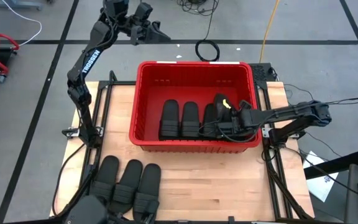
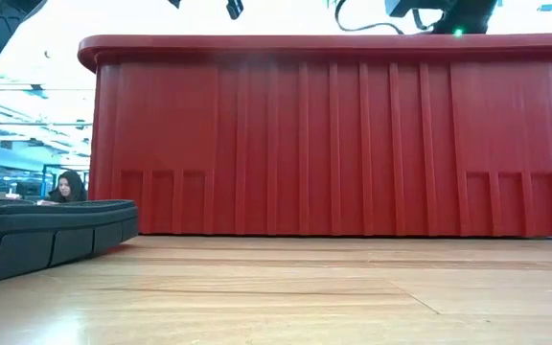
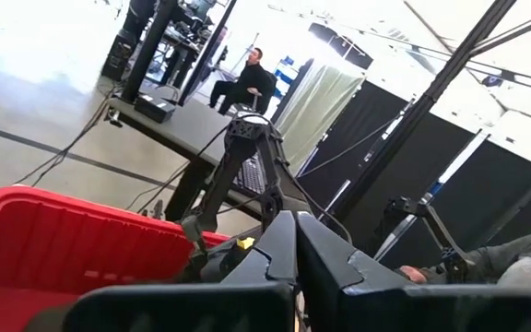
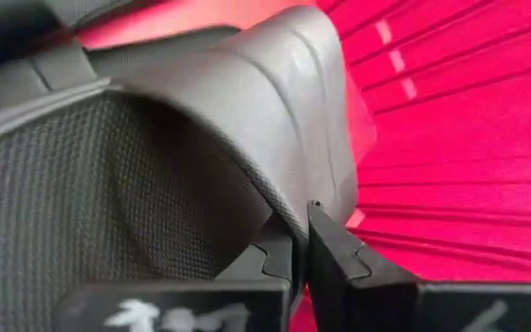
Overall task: Pick and place slides into bin
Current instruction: Put the black slide into the red bin
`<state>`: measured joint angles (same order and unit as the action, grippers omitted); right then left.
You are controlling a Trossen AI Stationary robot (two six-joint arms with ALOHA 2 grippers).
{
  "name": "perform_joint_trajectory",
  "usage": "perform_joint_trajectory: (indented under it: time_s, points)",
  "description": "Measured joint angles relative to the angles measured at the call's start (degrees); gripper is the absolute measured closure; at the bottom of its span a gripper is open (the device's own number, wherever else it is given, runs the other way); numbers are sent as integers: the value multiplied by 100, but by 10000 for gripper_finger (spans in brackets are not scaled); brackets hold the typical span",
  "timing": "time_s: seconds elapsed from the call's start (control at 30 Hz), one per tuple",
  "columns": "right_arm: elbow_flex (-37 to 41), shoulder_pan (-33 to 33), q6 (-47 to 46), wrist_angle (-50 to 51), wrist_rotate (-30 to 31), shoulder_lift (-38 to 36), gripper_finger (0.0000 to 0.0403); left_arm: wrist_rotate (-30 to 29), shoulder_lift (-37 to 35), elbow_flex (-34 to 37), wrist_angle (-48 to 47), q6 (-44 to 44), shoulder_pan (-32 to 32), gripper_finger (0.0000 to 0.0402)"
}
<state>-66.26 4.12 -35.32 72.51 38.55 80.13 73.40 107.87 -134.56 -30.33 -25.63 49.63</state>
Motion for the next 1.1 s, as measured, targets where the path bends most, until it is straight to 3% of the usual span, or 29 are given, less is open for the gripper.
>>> perform_joint_trajectory:
  time_s: [0.13,0.27,0.53,1.1]
  points:
    - [0,-49,124,-61,-604,-49,394,-43,0,0,0,-3,-26,390]
    - [0,-80,318,-205,-1197,-169,354,-43,0,0,2,-11,-28,397]
    - [0,-110,308,-362,-1523,-563,292,-43,2,0,4,4,-28,389]
    - [2,-740,702,-645,-2333,-759,280,9,2,0,3,283,-26,382]
